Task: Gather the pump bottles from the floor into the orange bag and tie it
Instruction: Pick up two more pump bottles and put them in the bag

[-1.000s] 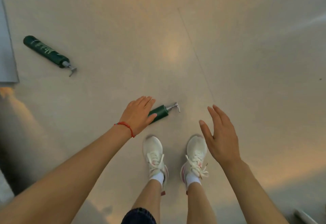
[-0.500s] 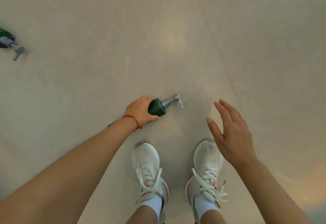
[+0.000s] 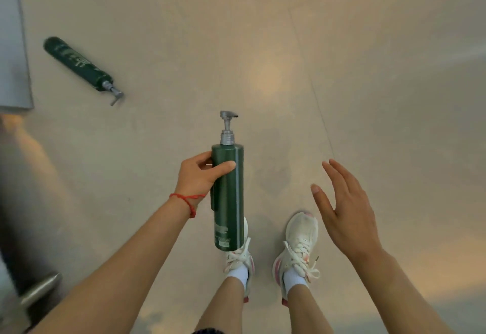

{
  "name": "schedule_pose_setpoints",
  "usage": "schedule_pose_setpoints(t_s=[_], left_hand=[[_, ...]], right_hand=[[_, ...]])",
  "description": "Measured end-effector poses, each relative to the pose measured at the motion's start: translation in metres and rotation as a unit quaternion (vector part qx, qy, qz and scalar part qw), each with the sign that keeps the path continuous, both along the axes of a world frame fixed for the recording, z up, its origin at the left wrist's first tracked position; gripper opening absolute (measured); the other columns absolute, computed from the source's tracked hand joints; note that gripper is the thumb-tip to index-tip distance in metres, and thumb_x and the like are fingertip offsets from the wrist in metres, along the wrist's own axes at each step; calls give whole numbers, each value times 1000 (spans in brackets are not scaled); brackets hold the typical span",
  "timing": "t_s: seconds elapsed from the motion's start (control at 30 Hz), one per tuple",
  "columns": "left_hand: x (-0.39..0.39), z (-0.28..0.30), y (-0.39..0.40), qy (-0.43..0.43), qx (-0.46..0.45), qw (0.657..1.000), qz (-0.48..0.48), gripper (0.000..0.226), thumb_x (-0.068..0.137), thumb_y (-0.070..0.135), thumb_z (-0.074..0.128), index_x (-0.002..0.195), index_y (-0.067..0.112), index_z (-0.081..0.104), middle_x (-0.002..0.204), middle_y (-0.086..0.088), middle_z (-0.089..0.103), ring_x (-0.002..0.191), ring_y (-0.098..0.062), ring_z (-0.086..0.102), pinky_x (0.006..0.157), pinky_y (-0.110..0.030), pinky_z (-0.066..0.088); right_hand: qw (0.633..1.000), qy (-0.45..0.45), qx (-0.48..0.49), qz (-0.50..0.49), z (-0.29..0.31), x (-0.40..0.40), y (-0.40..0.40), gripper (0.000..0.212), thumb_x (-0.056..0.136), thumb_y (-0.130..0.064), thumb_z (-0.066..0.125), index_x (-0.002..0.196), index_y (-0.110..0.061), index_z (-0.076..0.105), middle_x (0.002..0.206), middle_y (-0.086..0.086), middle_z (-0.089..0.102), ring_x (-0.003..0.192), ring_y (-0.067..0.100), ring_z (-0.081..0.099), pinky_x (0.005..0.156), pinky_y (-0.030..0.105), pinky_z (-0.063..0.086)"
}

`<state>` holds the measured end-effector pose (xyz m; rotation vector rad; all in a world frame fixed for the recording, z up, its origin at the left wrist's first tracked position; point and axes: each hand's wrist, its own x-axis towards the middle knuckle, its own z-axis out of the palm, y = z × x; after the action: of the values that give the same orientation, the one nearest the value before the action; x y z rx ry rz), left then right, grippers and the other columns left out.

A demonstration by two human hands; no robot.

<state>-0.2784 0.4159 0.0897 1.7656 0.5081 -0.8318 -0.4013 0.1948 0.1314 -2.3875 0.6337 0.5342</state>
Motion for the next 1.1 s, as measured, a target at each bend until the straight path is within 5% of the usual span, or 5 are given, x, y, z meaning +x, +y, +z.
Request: schedule_pose_setpoints(t_s=[0.43,0.9,1.1], left_hand=[[79,295,-7,-62,-83,990,94,17,72,13,72,82,25,68,86,1,70,77,-10,65,58,-13,51],[245,452,-62,-109,-93,957,253,14,74,15,70,88,18,68,84,0,70,78,-15,64,67,-26,50],[314,483,-46,-137,-89,935,314,9,76,15,68,81,22,66,85,-4,69,79,-19,63,69,-29,50]], right_hand=[[991,-126,-11,47,280,128,4,55,89,-40,38,137,-13,38,146,8,38,133,23,36,106,34,26],[963,-214,-15,164,443,356,-71,57,90,-47,33,138,-15,36,147,6,37,135,21,34,107,33,26],[941,-240,-25,236,473,454,-59,50,92,-36,46,135,-13,40,145,8,41,133,24,36,107,35,30]])
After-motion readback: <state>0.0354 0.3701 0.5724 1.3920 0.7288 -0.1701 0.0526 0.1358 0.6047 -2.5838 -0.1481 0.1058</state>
